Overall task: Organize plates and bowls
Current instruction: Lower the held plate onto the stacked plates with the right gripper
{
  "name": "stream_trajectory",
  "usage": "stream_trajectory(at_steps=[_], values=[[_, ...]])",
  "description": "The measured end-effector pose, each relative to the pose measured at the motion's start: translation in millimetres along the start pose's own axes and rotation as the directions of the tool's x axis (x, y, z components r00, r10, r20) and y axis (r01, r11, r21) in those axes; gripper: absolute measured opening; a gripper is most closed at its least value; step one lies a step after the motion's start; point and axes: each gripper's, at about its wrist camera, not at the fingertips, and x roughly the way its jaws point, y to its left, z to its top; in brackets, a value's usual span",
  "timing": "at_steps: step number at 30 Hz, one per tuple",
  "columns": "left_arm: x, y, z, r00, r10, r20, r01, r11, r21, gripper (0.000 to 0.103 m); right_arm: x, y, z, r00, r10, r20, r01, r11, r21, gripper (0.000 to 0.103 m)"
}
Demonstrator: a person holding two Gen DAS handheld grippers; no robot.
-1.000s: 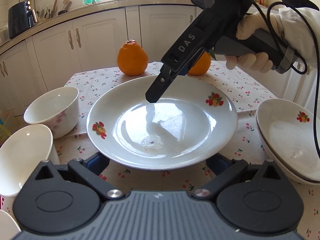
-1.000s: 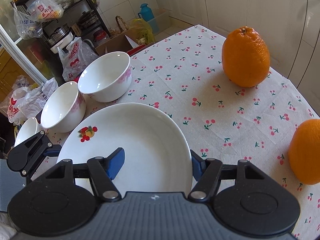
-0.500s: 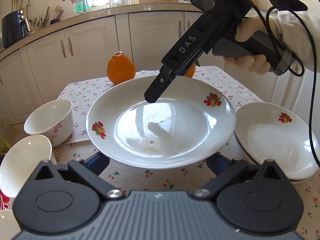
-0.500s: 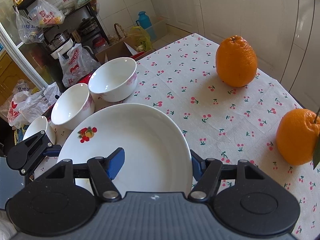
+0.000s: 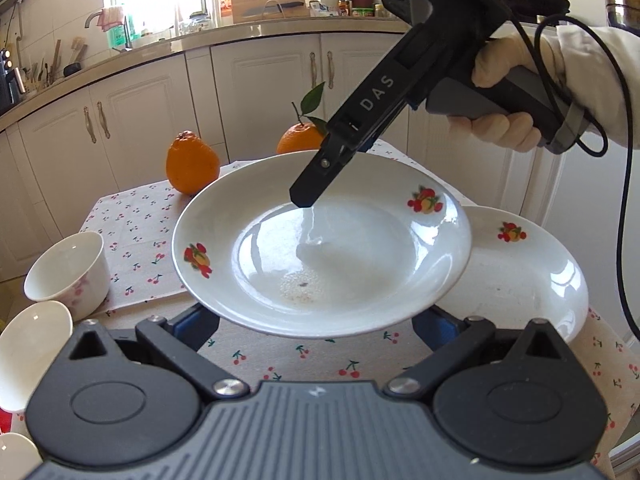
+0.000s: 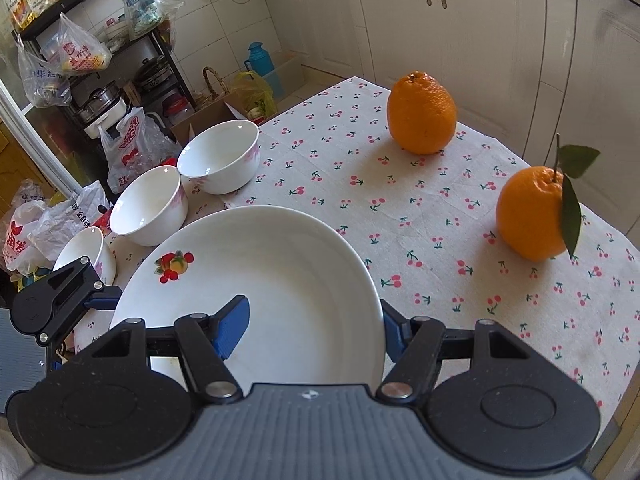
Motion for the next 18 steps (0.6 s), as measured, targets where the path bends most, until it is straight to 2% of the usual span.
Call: stream_trajectory(at_steps=[18], values=[[-11.9,-43.7,-4.1,0.994,-0.110,0.001,0.110,0.990,0.088,0.101,-41.0,-2.6,-74.5,0.995,-0.082,0.052,0.075,0.990,0.116,0.073]])
